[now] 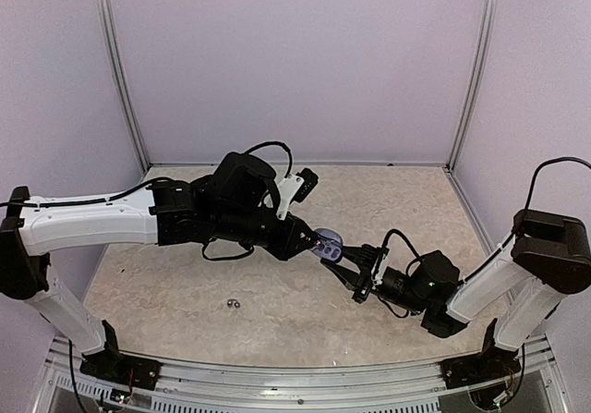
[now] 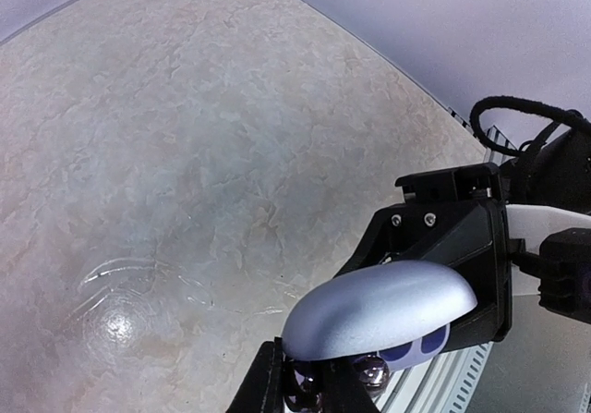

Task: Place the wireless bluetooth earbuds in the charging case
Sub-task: Place the right earbud at the center of the board.

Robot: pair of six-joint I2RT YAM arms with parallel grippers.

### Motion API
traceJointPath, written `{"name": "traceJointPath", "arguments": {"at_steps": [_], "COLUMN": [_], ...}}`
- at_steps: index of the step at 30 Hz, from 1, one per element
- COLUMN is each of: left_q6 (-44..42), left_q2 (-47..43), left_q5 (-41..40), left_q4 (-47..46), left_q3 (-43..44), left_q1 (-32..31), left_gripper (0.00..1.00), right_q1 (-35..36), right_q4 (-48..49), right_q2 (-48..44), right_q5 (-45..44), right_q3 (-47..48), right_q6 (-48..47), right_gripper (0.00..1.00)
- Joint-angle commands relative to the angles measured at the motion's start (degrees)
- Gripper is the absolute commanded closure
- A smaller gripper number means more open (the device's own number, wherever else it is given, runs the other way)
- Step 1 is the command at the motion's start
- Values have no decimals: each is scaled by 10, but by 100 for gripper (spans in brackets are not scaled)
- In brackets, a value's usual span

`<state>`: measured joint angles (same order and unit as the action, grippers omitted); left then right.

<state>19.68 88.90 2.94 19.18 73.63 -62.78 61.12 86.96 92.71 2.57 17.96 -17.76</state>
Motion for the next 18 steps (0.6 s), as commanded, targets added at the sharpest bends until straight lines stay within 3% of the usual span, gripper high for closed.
{"name": "traceJointPath", "arguments": {"at_steps": [1,9,18], "left_q6": [8,13,28], "left_q2": [14,12,-15], "left_q5": [19,13,29], "left_q4": [4,9,-18], "left_q3": [22,23,-5], "left_q1": [-9,-9,11], "left_gripper": [84,71,64], "right_q1": [5,6,2], "right_q4": [43,56,74], "right_q2": [11,15,25], "right_q5": [-5,-11,-21], "right_q3": [18,11,4], "right_q6": [14,19,20], "right_gripper": [100,100,100]}}
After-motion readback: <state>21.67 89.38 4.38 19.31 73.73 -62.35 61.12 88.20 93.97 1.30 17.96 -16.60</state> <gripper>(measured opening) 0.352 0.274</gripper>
